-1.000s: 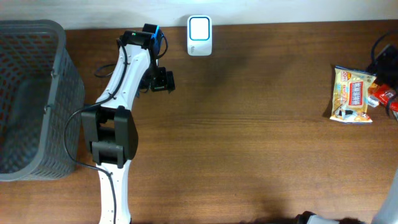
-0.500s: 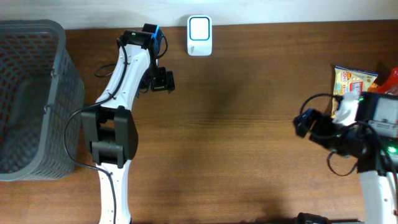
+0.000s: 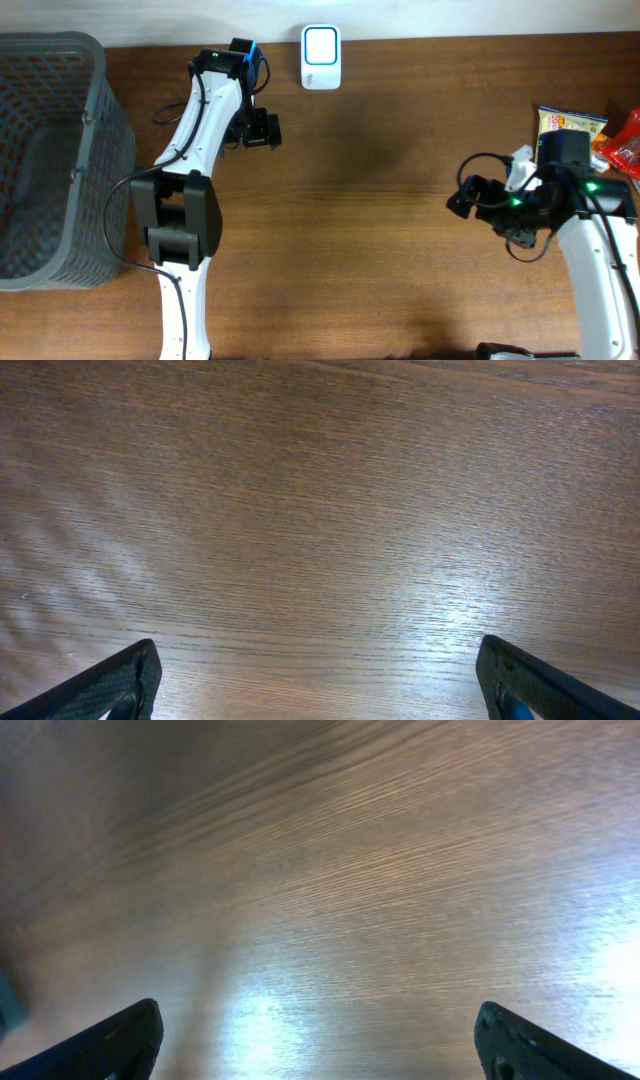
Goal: Scan the item barcode
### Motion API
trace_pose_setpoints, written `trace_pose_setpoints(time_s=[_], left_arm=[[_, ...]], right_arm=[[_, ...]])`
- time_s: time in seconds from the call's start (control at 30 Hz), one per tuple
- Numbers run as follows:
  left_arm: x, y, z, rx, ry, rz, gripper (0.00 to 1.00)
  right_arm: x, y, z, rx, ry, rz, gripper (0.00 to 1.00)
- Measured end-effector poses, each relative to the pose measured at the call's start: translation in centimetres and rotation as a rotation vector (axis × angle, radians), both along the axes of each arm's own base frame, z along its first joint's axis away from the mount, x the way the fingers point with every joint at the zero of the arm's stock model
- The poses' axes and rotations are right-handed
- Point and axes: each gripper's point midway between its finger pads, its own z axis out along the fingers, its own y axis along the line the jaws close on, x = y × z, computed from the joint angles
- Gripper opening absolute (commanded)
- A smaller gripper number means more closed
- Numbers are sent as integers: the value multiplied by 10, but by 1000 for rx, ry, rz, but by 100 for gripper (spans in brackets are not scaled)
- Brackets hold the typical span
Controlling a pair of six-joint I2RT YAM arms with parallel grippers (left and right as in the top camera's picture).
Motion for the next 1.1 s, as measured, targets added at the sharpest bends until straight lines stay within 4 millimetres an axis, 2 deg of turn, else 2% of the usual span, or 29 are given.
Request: trace_pose_setpoints(time_s=[0.17,0.3,0.5,0.83,0.9,1.0,1.1], left_arm=[[0,0,0,0,0,0,99],[0,0,0,0,0,0,99],[0,0,0,0,0,0,99],[0,0,0,0,1,0,99],[0,0,0,0,2,0,99],[-1,0,0,1,3,0,99],[0,0,0,1,1,0,99]], right_arm=[[25,28,4,-62,-123,130,99],[32,47,-3,-107,-184,208,99],[33,46,-9,-150,-380,204,99],[-1,43,-58,-160,-713,174,99],[-8,45,-54,-148,-781,176,99],[-15,47,-37,-139,-912,173,99],[-21,47,-37,-136,-969,172,99]])
